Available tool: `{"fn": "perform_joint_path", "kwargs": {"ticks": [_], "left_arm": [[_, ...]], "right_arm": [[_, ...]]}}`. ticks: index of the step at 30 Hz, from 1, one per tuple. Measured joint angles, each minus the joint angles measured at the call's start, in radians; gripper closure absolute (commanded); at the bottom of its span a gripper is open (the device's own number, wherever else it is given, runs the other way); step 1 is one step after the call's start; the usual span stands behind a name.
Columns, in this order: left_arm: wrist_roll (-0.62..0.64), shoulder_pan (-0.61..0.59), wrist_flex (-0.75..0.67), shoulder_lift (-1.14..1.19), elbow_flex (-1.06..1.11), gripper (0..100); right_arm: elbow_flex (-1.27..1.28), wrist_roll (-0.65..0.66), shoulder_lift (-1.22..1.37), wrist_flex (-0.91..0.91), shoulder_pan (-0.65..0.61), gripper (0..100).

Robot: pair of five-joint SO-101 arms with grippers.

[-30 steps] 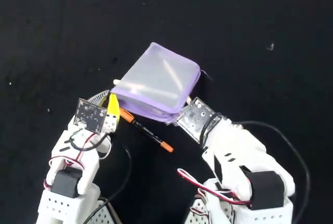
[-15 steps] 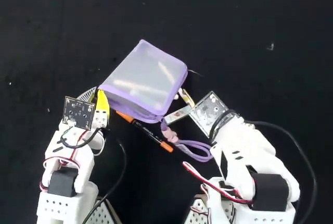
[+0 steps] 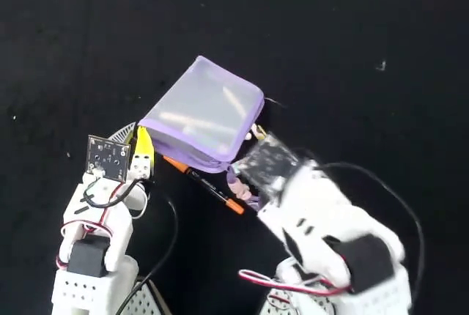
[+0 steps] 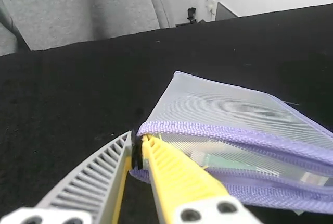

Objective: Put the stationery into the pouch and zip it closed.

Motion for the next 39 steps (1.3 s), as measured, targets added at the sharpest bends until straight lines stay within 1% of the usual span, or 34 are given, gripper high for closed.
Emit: {"fn": "perform_joint_path", "kwargs": {"ticks": [3,8,10,13,17,25,29,31,34,37,39], "left_arm": [[0.0,0.0,0.0,0.0,0.0,97],[0.0,0.0,0.0,0.0,0.0,97],[0.0,0.0,0.0,0.0,0.0,97],[0.0,0.0,0.0,0.0,0.0,97],[0.0,0.0,0.0,0.0,0.0,97],[0.0,0.0,0.0,0.0,0.0,97],[0.0,0.0,0.0,0.0,0.0,97],[0.0,0.0,0.0,0.0,0.0,97],[0.0,0.0,0.0,0.0,0.0,97],[0.0,0.0,0.0,0.0,0.0,97],[0.0,0.0,0.0,0.0,0.0,97]], "right_arm": [[0.0,-0.005,0.094,-0.002,-0.083,80.5],[0.002,-0.005,0.253,-0.021,-0.226,76.5],[0.002,-0.005,0.285,-0.066,-0.249,75.3],[0.054,-0.028,0.33,-0.187,-0.256,75.4],[0.183,-0.052,0.373,-0.345,-0.258,75.4],[0.264,-0.066,0.376,-0.422,-0.253,75.5],[0.344,-0.068,0.377,-0.52,-0.157,76.4],[0.371,-0.068,0.377,-0.552,-0.107,82.2],[0.376,-0.068,0.377,-0.568,-0.086,95.3],[0.376,-0.066,0.377,-0.572,-0.083,96.2],[0.376,-0.068,0.377,-0.572,-0.083,98.6]]}}
